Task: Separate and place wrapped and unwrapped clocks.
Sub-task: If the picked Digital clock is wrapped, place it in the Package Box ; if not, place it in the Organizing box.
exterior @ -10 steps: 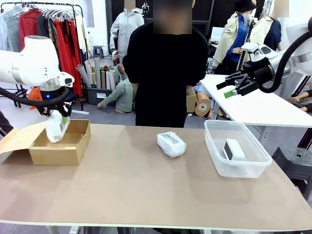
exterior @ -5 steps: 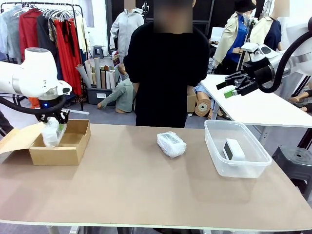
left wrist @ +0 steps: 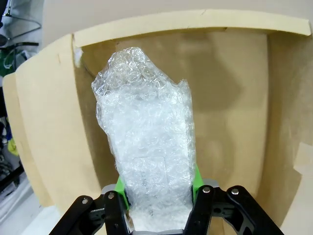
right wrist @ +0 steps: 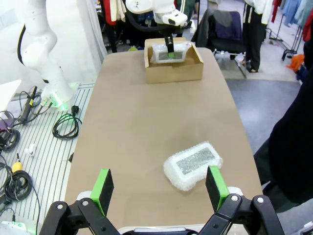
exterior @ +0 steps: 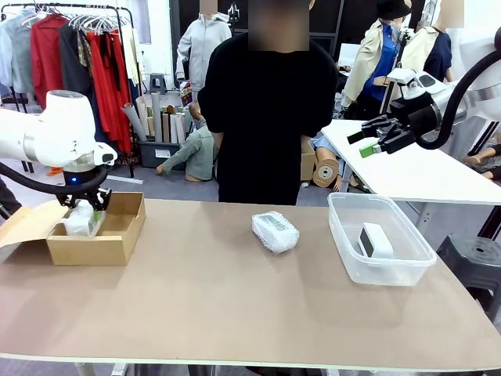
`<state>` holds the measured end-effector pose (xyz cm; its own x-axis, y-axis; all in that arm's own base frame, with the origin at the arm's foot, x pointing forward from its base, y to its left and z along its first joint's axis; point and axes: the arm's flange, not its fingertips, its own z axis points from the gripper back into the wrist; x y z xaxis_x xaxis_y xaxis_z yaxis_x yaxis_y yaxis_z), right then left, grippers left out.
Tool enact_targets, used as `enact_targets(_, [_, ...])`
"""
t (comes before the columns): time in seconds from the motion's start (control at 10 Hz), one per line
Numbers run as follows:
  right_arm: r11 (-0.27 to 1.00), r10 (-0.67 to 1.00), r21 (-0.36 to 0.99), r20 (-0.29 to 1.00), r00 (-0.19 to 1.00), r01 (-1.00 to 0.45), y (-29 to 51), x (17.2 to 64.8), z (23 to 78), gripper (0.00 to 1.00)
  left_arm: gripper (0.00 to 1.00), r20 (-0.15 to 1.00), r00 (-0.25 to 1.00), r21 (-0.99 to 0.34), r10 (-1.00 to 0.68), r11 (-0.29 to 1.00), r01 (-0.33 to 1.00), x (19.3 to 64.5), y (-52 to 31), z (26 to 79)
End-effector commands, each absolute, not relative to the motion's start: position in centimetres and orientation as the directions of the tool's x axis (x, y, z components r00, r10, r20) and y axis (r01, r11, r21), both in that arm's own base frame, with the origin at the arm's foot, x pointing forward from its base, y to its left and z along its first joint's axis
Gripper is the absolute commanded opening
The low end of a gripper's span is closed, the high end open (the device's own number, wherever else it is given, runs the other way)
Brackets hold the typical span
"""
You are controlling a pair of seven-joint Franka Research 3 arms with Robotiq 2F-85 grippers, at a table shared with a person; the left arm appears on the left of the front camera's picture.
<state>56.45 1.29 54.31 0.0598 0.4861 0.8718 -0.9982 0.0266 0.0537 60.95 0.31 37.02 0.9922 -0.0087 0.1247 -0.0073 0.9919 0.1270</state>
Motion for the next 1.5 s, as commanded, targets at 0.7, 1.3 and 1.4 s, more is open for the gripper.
enact_targets(0.7, [0.027, 0.489, 0.050, 0.871, 0.057, -0.998, 1.3, 56.4, 54.4, 1.00, 0.56, 0.108, 0.992, 0.123, -0.063, 0.991, 0.049, 61.6, 0.5, 35.6])
enact_targets(1.3, [0.027, 0.489, 0.050, 0.871, 0.057, -0.998, 1.3, 56.4, 54.4, 1.00, 1.00, 0.125, 0.988, 0.126, -0.085, 0.990, 0.069, 60.9, -0.7, 37.1])
enact_targets(1.4, [0.027, 0.489, 0.050, 0.871, 0.057, -0.998, 1.3, 56.4, 54.4, 1.00, 1.00, 0.126, 0.988, 0.122, -0.092, 0.990, 0.076, 60.5, -1.2, 37.7])
